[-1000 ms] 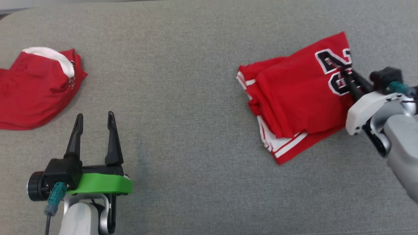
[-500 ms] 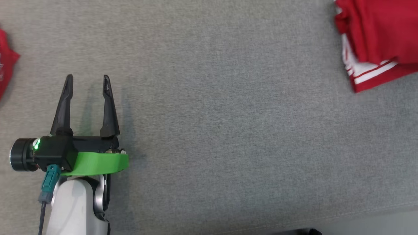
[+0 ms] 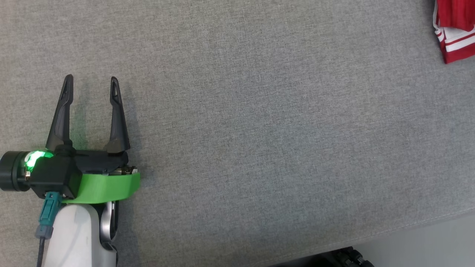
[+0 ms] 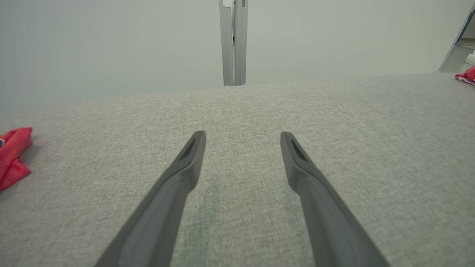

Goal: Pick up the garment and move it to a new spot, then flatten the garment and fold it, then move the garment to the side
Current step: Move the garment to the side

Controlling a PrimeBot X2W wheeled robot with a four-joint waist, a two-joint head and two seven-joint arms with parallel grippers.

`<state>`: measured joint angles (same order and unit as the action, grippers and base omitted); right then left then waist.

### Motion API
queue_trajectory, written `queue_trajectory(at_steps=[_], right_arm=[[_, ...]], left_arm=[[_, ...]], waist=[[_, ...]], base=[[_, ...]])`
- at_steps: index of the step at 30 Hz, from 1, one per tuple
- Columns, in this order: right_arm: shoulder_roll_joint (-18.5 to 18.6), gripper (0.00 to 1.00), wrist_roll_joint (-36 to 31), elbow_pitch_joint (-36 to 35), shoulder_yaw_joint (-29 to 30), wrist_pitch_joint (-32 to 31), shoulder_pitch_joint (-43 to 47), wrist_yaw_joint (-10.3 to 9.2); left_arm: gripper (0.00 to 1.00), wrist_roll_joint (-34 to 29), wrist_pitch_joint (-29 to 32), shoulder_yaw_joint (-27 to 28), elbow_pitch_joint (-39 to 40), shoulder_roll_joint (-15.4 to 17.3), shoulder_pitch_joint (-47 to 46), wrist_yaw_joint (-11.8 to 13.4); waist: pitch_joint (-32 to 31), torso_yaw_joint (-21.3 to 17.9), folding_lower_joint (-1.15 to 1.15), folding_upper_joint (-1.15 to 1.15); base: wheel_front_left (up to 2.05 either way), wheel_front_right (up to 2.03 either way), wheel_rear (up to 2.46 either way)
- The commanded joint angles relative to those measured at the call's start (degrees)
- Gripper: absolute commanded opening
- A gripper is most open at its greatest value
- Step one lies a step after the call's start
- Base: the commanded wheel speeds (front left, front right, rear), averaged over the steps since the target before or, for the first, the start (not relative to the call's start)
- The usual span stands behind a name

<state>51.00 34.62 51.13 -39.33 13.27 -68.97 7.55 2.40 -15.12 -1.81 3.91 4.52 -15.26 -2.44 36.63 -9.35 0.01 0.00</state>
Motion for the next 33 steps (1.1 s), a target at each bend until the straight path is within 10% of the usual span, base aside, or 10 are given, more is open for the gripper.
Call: queue_trajectory(at_steps=[1, 3, 18, 33], right_arm=[[-0.27, 0.23, -0.15, 0.91, -0.45, 0.17, -1.16, -0.13], [-0.61, 1.00, -0.55, 2.01, -0.90, 0.36, -1.97, -0.13], [-3.59, 1.00, -1.79, -1.63, 1.67, 1.93, 0.11, -0.13], [-17.14, 1.00, -11.86, -22.47, 18.92, 1.94, 28.12, -0.12]], left_arm=[[1.00, -0.56, -0.02, 0.04, 0.38, 0.49, 0.53, 0.05], [1.00, -0.55, -0.02, -0.10, 0.42, 0.44, 0.59, 0.08], [1.00, 2.99, -0.01, 1.51, -3.08, -0.76, 2.60, 0.75], [1.00, 5.63, -0.01, 4.00, -6.40, -1.52, 9.70, 0.01]], waist=[[0.09, 0.01, -0.01, 0.00], [0.09, 0.15, -0.01, 0.00], [-7.02, 2.06, -0.01, 0.00], [-21.27, 7.83, -0.01, 0.00]], base=[[0.00, 0.00, 0.00], [0.00, 0.00, 0.00], [0.00, 0.00, 0.00], [0.00, 0.00, 0.00]])
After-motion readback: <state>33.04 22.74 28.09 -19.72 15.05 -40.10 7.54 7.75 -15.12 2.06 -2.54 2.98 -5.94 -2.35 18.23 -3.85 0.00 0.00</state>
